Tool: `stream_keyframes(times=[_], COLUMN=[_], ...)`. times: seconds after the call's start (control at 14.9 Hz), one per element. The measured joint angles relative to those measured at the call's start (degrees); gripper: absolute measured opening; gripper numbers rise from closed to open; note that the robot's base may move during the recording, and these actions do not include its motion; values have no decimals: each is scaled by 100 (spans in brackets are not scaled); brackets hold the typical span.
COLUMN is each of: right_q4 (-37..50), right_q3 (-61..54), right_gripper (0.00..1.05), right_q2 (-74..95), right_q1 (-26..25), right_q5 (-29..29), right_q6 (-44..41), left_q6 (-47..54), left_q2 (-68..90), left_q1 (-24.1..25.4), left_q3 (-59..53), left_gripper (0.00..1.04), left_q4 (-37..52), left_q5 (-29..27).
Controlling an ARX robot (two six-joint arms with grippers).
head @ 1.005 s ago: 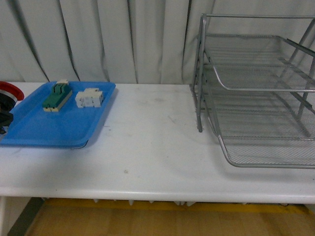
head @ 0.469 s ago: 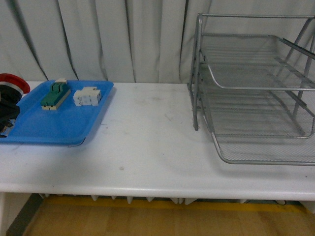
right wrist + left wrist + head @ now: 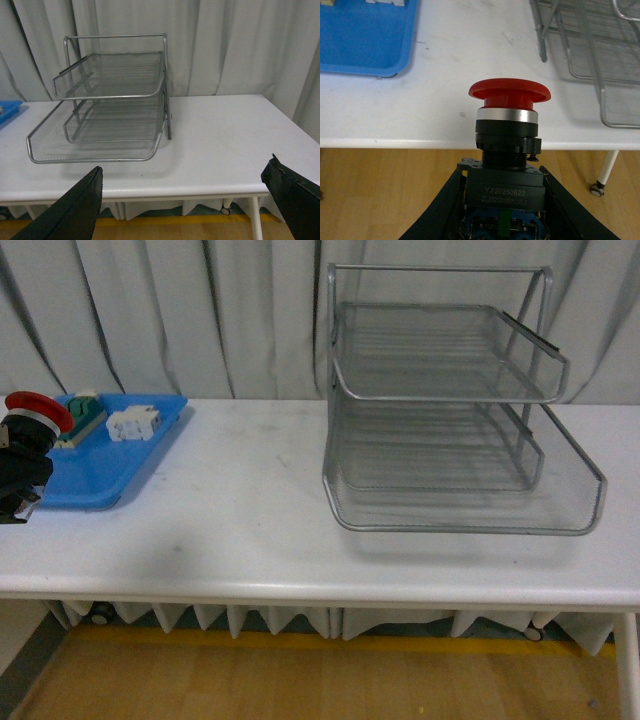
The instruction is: Place button on rack with both arms
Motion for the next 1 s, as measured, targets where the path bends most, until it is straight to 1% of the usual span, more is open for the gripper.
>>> stream_keyframes(times=[0.27,0.54,0.74,1.0], right_q4=[9,-4,0,0], right_q3=[0,0,0,0], right_gripper=[98,98,98,98], right_q2=[0,0,0,0], right_q1=[0,0,0,0], right_q5=[0,7,4,2], right_q6=[0,0,0,0], left_q6=[-2,-52,-157,-168], left_q2=[-52,254,1204,3062], left_q1=[-66,-562,-1082,-1991], left_q3=[-50,68,1084,3222], left_gripper=[36,36,36,36], left_q4=[0,118,186,-271], left_q5=[-7,-138,-442,-756])
